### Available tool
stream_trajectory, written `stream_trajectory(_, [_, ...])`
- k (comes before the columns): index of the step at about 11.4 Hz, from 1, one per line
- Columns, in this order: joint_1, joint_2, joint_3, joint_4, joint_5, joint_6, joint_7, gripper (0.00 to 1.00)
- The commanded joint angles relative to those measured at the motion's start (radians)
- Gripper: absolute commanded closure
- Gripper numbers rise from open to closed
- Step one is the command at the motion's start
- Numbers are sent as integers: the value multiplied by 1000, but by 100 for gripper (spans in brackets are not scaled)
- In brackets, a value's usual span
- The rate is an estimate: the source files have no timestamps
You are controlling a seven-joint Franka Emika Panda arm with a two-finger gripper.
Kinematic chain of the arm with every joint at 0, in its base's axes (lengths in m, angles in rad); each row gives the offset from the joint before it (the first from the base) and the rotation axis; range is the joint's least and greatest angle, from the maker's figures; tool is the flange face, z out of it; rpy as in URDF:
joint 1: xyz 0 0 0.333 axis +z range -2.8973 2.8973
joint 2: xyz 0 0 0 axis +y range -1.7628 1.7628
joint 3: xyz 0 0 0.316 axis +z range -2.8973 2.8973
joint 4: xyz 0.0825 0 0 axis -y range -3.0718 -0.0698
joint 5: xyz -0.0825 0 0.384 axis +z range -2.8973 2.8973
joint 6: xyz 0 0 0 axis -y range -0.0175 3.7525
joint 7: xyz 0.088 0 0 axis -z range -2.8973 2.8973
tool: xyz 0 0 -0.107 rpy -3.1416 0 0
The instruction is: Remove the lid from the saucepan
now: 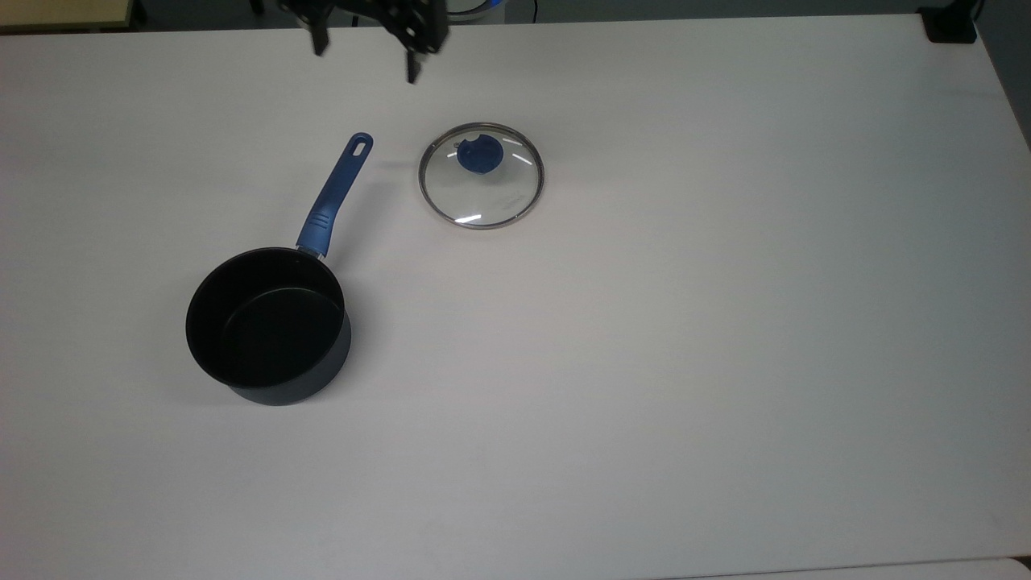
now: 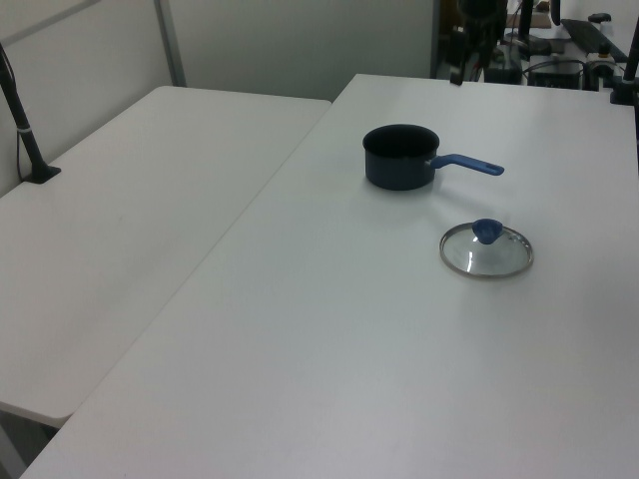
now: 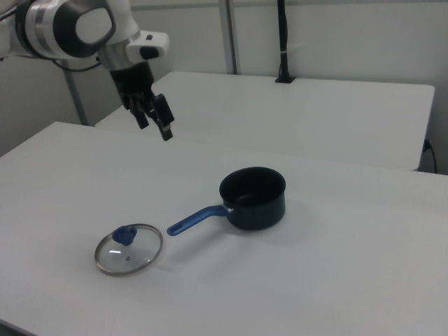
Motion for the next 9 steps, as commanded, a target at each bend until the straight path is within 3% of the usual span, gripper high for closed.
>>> stream_trajectory(1, [87, 12, -138, 92, 27, -92, -144, 0])
stream_trajectory(3, [78, 19, -162, 124, 33, -146, -405, 0])
stream_trajectory(4, [78, 17, -171, 124, 37, -162, -439, 0])
stream_trajectory(9, [82, 9, -171, 124, 41, -157, -387, 0])
